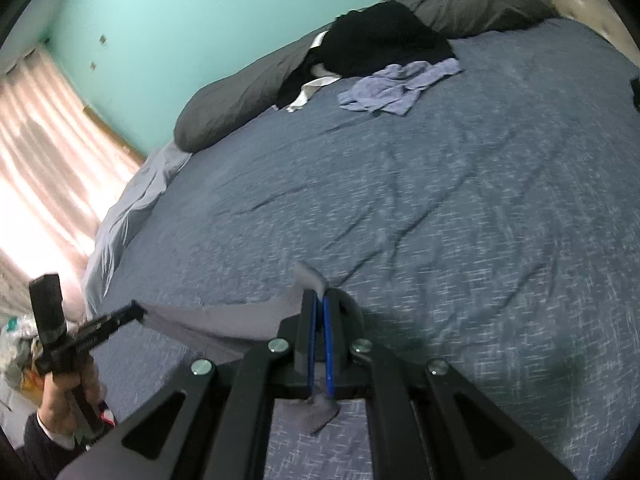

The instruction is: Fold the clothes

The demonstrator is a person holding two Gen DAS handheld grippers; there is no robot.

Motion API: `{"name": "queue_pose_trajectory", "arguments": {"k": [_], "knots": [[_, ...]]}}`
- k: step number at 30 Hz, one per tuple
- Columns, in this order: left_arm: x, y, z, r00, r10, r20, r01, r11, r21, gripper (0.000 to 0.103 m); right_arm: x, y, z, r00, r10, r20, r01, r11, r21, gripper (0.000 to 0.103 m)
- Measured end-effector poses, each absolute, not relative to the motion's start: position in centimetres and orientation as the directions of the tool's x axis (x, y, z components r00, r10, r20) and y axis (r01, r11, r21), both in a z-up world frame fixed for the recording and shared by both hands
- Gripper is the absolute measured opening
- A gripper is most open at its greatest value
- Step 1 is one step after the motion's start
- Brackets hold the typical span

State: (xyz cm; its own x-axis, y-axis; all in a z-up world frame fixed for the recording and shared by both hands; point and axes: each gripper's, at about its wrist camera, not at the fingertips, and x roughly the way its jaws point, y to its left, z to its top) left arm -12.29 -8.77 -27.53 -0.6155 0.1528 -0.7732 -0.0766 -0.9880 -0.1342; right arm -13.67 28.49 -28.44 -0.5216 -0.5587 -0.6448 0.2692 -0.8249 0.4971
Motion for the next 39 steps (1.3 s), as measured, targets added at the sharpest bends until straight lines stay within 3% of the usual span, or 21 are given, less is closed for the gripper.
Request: {"name": "queue_pose_trajectory", "arguments": {"k": [7,11,14,21,27,33,39], "knots": [[-12.0,-11.5,-29.6,-0.590,0.127,-0.798,-0.012,-0.989,-0.149,0.004,-13.4,25.9,-29.6,-0.426,-0.608,-0.670,0.337,-0.793,0.506,0.004],[-11.8,-12.6,-30.4,-0.586,0.106,-0.803,0.017,-0.990,-0.143,0.004,-13.4,27.0,-29.7,-0.450,-0.615,-0.648,0.307,-0.788,0.535,0.013],[-11.7,-13.4,-30.8,-0.585,0.094,-0.805,0.040,-0.989,-0.145,0.004,-13.7,28.3,-29.5,-0.473,-0.618,-0.628,0.276,-0.781,0.561,0.014],[-11.6,-14.0,-31.4,-0.576,0.078,-0.814,0.056,-0.989,-0.135,0.004,-15.2,27.0,-30.6,-0.451,-0.542,-0.709,0.256,-0.840,0.479,0.018],[-11.7,-14.4,-31.9,-0.558,0.076,-0.826,0.061,-0.989,-0.132,0.004,-17.2,24.0,-33.3,-0.336,-0.525,-0.782,0.231,-0.851,0.472,0.020],[-11.7,-14.6,-32.2,-0.554,0.085,-0.828,0.062,-0.988,-0.143,0.004,-18.8,23.8,-34.8,-0.300,-0.568,-0.766,0.133,-0.820,0.556,0.028],[-11.6,-14.7,-32.4,-0.551,0.090,-0.830,0.062,-0.987,-0.149,0.004,-19.8,23.6,-36.4,-0.289,-0.575,-0.766,0.094,-0.813,0.575,0.028]]}}
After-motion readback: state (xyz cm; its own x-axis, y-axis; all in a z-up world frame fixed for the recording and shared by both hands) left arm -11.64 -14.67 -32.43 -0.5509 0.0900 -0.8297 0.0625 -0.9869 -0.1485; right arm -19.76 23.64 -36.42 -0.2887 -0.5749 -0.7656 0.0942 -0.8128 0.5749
